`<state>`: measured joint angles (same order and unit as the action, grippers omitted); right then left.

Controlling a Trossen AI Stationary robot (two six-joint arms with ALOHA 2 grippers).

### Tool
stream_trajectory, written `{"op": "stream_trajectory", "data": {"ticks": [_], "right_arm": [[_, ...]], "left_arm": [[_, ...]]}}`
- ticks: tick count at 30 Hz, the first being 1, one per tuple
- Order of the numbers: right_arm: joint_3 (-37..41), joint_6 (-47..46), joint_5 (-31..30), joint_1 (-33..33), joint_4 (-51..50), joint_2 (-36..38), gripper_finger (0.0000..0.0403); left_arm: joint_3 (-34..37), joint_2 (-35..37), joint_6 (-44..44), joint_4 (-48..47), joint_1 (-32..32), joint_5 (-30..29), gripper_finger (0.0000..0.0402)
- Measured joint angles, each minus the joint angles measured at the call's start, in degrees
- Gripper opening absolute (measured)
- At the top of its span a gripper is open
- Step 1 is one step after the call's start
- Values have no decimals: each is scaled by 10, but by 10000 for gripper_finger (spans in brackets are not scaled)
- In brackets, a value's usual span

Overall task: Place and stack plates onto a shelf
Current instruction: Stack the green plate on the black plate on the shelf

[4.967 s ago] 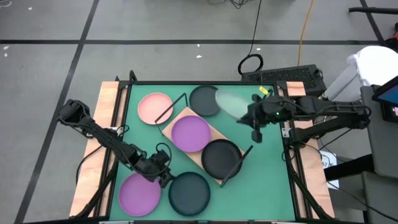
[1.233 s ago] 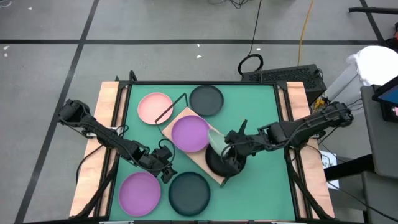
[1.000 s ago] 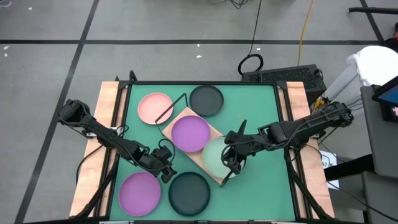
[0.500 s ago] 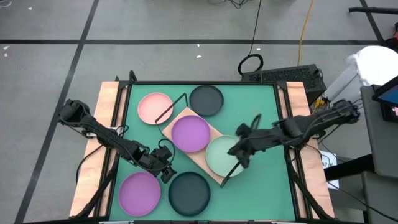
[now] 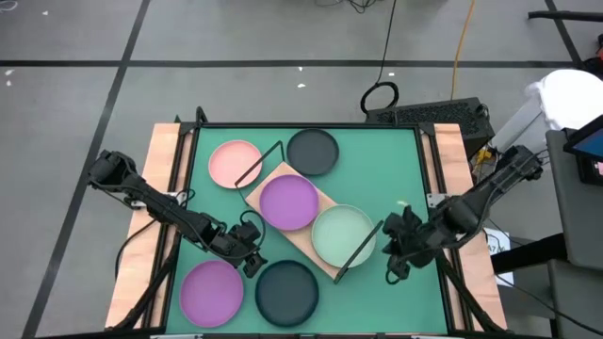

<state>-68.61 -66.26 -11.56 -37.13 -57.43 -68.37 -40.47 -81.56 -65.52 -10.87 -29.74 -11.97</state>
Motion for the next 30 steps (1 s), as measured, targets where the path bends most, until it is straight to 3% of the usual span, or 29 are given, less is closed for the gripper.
{"op": "stream_trajectory", "data": {"ticks": [7,12,17,30], "right_arm": [[193,-61,-4,-25,241,-6,1],[274,-118,-44,-32,287,-6,0],[295,-125,-107,-30,285,-6,0],[300,-95,-108,-30,351,-5,0]], "left_arm": [[0,0,-4,0,0,1,285],[0,0,-25,3,-5,5,285],[0,0,-28,3,-11,6,285],[0,0,-34,0,-19,6,285]]}}
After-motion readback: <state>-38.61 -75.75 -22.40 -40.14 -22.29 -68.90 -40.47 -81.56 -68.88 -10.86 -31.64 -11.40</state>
